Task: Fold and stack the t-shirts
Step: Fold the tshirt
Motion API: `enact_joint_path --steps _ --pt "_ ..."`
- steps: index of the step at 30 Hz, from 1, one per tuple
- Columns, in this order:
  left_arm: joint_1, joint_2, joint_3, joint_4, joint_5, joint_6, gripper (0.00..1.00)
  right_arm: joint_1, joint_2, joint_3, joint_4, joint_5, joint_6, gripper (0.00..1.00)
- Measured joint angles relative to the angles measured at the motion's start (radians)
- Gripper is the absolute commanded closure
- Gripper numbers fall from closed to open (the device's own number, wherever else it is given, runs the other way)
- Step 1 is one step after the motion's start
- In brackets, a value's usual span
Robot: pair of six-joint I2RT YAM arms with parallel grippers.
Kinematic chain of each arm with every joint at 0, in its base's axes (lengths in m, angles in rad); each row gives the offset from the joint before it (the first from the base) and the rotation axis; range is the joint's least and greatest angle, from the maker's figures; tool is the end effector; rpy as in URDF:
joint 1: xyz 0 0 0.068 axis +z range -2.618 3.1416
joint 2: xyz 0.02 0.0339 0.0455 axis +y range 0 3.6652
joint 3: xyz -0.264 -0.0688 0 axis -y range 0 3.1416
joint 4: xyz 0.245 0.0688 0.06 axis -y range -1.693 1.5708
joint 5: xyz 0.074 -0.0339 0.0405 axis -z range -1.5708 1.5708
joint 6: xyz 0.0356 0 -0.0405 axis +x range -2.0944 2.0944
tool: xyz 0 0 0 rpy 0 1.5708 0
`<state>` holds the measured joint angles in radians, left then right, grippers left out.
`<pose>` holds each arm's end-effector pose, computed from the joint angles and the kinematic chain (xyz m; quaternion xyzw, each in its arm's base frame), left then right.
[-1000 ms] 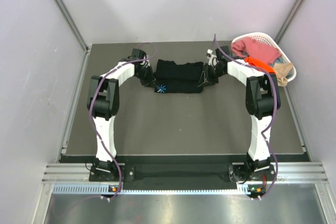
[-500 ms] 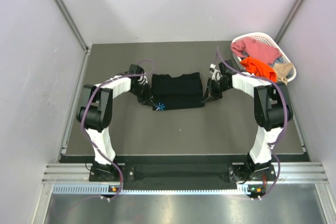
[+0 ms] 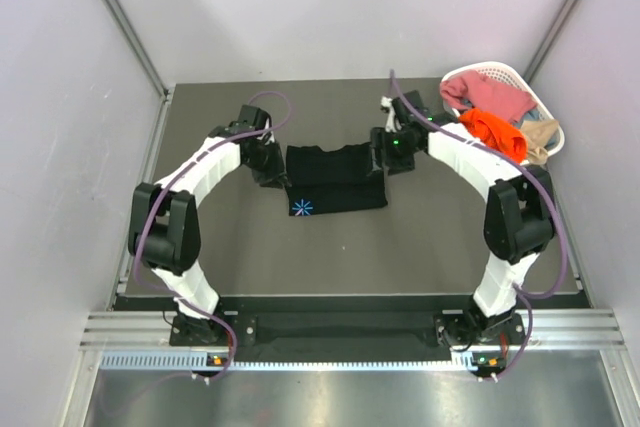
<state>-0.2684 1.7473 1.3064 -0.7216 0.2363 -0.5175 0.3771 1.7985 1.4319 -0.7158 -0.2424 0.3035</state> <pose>0.3417 -0.1026 0.2234 -0.0971 0.9678 -0.1837 0.1418 0.3509 0.1482 0.2430 -0.0647 0.9615 0.1907 0.1871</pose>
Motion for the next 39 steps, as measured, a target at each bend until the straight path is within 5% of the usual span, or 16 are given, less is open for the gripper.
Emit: enact_joint_path --steps 12,39 --pt "-0.064 0.080 -0.032 0.119 0.080 -0.109 0.71 0.291 0.232 0.143 0.016 0.235 0.185 0.46" --pt "-0.099 0.177 -0.005 0.089 -0.040 -0.136 0.72 0.272 0.442 0.441 -0.007 0.376 0.214 0.43"
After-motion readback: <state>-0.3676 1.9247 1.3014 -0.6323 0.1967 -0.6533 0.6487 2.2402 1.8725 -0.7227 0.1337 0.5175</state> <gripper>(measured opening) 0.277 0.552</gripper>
